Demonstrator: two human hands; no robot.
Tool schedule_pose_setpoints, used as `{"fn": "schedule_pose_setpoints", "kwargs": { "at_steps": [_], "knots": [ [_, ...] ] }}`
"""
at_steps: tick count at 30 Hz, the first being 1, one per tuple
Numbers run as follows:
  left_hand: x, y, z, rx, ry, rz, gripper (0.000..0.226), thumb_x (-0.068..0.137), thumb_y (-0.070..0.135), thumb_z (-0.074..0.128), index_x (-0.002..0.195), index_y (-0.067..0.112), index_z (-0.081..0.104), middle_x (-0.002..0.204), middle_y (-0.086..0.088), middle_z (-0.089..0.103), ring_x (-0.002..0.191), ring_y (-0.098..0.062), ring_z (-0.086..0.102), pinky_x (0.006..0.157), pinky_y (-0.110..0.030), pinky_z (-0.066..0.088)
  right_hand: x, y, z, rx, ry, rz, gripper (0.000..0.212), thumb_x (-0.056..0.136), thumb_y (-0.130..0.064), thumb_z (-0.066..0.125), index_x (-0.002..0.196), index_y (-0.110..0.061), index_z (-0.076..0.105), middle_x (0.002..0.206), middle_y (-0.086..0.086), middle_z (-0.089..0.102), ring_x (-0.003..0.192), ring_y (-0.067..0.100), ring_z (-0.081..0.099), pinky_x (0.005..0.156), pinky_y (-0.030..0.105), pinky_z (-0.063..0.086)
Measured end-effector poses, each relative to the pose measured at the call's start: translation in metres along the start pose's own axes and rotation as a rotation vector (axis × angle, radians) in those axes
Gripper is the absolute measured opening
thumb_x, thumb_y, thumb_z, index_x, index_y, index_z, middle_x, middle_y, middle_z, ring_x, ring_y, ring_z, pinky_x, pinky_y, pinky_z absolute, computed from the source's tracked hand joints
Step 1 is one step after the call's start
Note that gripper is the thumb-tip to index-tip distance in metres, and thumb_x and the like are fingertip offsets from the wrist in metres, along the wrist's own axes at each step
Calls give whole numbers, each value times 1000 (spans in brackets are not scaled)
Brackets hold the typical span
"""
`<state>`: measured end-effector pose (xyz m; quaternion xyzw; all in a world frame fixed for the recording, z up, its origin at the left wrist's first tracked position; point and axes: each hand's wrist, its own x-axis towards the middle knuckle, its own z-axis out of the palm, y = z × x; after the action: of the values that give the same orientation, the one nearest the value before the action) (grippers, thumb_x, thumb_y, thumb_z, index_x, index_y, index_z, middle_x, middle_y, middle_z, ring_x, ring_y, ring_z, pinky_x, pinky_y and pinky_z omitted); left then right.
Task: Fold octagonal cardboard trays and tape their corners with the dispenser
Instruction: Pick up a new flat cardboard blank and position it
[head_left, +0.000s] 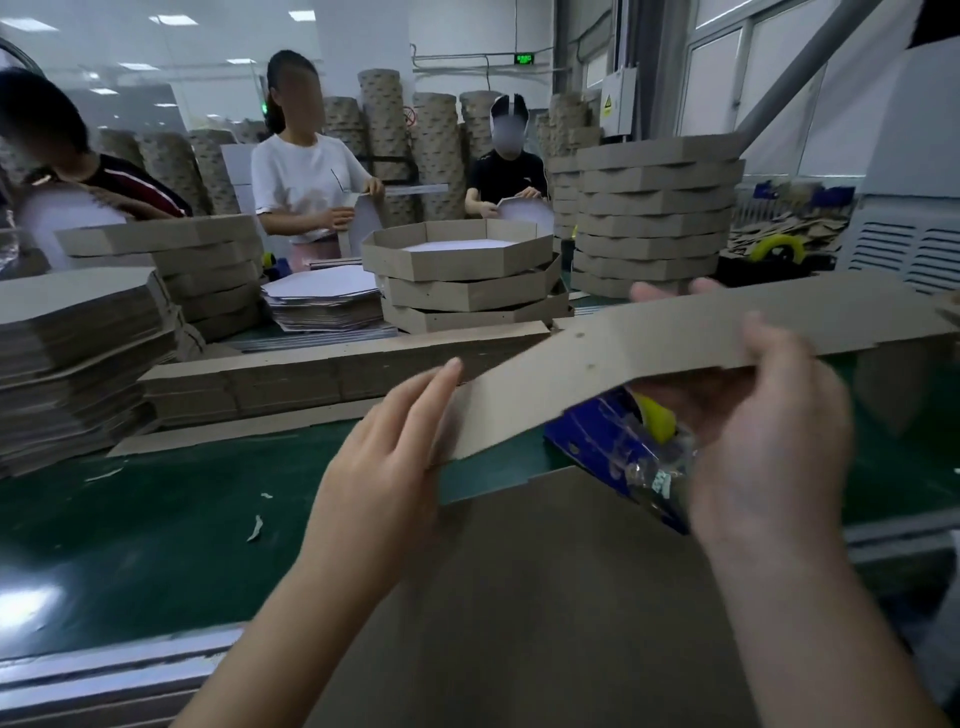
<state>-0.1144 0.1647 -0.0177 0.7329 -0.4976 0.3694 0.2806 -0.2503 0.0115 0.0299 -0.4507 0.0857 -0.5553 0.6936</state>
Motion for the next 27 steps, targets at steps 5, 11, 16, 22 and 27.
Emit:
{"fn": "schedule_pose_setpoints", "kwargs": {
  "at_steps": [5,11,16,22,27],
  "knots": [
    [-21,-22,8,70,-90,-42,55,78,0,49,132,2,57,105,-17,66,84,-36,65,59,-44,56,13,-7,-37,-34,192,34,23,99,-29,44,110,-16,60,99,5,75,90,21,73,72,37,60],
    [-11,-3,24,268,-32,98,53,81,7,42,132,6,59,98,-14,66,81,-30,59,66,-37,46,-4,11,-40,-37,43,104,48,82,-59,48,104,-24,71,106,9,73,100,25,69,73,40,59],
    [-7,14,27,232,-19,70,52,85,8,39,133,8,58,97,-12,65,79,-31,59,66,-36,43,-10,6,-45,-30,-30,59,41,86,-64,46,90,-35,75,103,5,75,96,20,71,67,34,59],
    [-1,25,15,135,-2,-8,54,85,12,43,139,8,52,104,-12,64,84,-29,58,62,-36,45,-25,14,-39,-430,-147,148,43,68,-52,63,99,-21,63,86,-3,75,64,21,72,50,25,56],
    [0,24,8,83,-12,-18,59,83,9,42,142,10,48,108,-13,61,91,-30,52,64,-41,47,-25,18,-42,-434,-202,178,15,91,-33,60,98,-20,63,83,-2,76,55,21,69,49,24,54]
  ]
}}
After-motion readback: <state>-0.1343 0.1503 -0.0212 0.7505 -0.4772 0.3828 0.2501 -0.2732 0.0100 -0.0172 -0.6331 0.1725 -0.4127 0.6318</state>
